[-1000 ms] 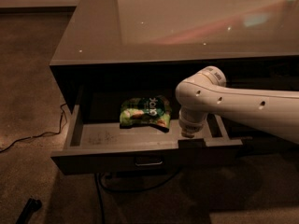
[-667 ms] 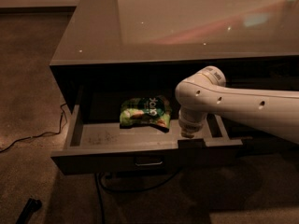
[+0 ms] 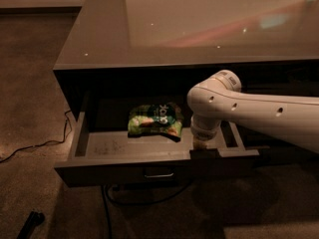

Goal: Open top drawer

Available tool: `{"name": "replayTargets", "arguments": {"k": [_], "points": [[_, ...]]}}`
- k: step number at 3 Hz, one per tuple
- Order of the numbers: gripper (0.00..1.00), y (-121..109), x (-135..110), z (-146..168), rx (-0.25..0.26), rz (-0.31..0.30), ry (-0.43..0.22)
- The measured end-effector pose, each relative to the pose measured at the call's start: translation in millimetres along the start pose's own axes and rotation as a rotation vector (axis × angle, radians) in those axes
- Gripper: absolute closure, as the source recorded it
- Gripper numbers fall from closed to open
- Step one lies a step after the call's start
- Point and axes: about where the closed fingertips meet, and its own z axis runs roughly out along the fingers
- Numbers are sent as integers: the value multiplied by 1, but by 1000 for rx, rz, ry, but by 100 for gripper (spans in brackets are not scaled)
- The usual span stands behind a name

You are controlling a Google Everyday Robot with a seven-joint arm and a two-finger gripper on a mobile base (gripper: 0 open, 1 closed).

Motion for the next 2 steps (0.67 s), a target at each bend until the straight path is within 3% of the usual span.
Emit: {"name": "replayTargets", "arguments": {"k": [1,2], "points": [[0,0,0,0,0,0,0],[0,0,0,0,0,0,0]]}}
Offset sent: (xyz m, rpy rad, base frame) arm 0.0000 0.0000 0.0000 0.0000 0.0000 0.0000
